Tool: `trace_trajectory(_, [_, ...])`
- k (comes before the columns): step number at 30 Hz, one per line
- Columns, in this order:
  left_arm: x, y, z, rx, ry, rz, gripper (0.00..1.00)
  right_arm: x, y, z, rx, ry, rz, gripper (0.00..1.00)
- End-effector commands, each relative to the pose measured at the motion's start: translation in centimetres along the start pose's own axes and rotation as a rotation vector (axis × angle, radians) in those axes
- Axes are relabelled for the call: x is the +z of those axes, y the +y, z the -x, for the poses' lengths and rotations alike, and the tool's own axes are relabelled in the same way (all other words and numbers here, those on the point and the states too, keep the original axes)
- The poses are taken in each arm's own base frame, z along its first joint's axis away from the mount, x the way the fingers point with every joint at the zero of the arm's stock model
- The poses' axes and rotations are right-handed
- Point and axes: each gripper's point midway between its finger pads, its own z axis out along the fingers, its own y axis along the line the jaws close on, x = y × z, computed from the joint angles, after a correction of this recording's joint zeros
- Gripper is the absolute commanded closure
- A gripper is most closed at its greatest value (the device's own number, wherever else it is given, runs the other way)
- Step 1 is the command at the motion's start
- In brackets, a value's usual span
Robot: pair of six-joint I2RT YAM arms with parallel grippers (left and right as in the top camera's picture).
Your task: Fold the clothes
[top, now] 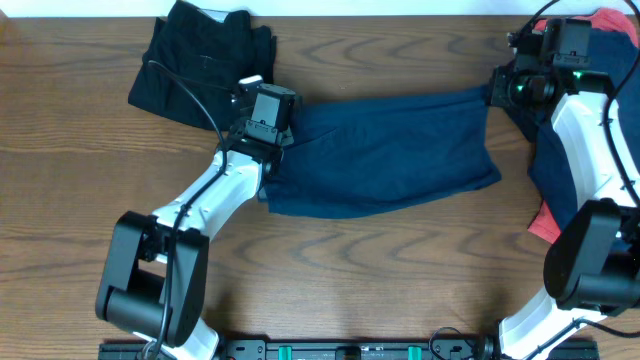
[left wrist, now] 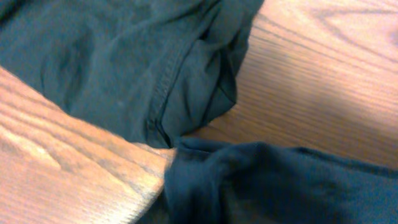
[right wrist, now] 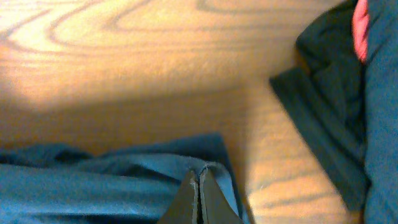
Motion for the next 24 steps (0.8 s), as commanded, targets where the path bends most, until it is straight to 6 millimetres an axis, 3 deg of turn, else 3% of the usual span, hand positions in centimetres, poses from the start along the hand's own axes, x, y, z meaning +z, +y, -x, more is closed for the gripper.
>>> trace_trajectory(1, [0.3, 1.2, 1.5, -0.026, -0.05, 0.052, 0.15, 1.8, -0.9, -0.5, -0.012, 0.015, -0.028, 0.82])
trace_trajectory(2, [0.3, 1.2, 1.5, -0.022, -0.05, 0.052, 0.02, 1.9, -0.7, -0.5, -0.015, 0.015, -0.024, 0.66])
trace_trajectory(4, [0.3, 1.4, 1.3, 0.004, -0.04, 0.058, 0.02, 1.9, -0.2, -0.4, -0.024, 0.013, -0.018, 0.54])
trace_trajectory(10, [0.2, 2.9, -0.3, 0.106, 0.038, 0.104, 0.02, -0.3, 0.4, 0.5, -0.052, -0.008, -0.012, 0.39])
trace_trajectory(14, [-0.6, 4.1, -2.0, 0.126, 0.137, 0.11, 0.02, -2.2, 0.9, -0.2, -0.046, 0.018, -0.007, 0.37])
trace_trajectory(19, [-1.0, 6.0, -6.3, 0.104, 0.381, 0.061, 0.02, -2.4, 0.9, -3.3, -0.028, 0.145, -0.007, 0.36])
trace_trajectory(22, [-1.1, 6.5, -7.4, 0.057, 0.471, -0.008, 0.02, -2.6, 0.9, -4.6, -0.033, 0.196, -0.008, 0.36])
trace_trajectory(24, [-1.2, 5.8, -7.6, 0.034, 0.517, -0.114, 0.02, -2.6, 0.9, -4.9, -0.03, 0.208, -0.011, 0.36])
